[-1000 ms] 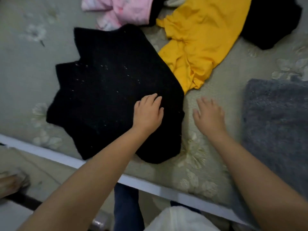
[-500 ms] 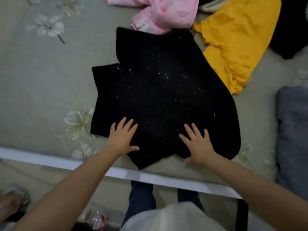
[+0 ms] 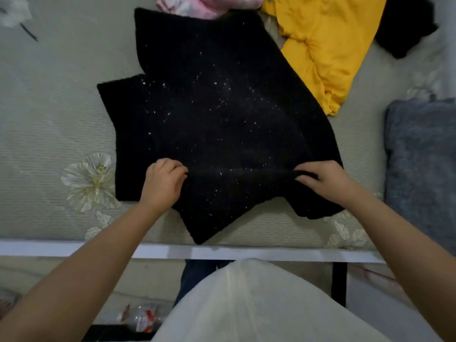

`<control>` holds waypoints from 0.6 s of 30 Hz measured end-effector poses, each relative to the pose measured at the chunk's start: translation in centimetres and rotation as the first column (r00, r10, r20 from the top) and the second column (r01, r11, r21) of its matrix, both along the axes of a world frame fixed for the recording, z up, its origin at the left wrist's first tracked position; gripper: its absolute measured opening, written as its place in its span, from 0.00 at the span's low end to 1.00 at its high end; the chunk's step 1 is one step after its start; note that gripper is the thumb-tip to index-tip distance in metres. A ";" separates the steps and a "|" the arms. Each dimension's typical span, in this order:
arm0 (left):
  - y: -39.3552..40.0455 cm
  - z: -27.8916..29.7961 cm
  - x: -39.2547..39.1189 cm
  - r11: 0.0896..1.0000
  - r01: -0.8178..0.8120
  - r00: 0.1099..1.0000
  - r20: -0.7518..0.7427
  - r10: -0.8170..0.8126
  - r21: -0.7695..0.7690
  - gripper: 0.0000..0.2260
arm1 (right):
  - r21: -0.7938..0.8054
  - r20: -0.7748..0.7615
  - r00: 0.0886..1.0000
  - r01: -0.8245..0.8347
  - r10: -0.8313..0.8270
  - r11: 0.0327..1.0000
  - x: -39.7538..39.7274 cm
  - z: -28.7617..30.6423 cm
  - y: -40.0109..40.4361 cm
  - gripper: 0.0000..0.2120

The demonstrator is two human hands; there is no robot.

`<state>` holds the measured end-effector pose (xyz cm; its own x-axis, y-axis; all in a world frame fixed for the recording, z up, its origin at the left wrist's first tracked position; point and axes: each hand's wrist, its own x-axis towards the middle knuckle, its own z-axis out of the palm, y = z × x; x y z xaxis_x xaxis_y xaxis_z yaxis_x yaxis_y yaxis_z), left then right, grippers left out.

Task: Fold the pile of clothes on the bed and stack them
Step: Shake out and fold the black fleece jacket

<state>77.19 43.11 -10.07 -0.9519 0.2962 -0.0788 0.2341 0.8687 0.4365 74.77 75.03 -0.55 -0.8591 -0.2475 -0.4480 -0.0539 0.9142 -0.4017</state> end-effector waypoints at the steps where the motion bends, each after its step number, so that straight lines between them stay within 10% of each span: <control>1: 0.0 1.1 -0.8 0.999 -0.032 0.999 -0.015 0.033 0.024 0.06 | -0.011 -0.026 1.000 -0.007 0.007 1.000 -0.4 0.9 0.2 0.12; 8: 3.2 12.4 -8.3 0.947 -0.273 0.958 -0.042 0.284 0.171 0.09 | 0.001 -0.324 0.938 0.128 -0.121 0.992 -4.2 9.6 1.6 0.12; 18: 12.8 34.3 -15.0 0.890 -0.007 0.940 -0.300 0.161 0.456 0.08 | -0.258 -0.614 0.663 0.344 -0.428 0.903 -4.7 30.0 9.4 0.07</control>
<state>62.20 55.88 24.22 -0.9240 0.1435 0.3545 0.3624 0.6248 0.6916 70.02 84.46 29.41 -0.9524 0.1626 0.2578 0.0116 0.8645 -0.5025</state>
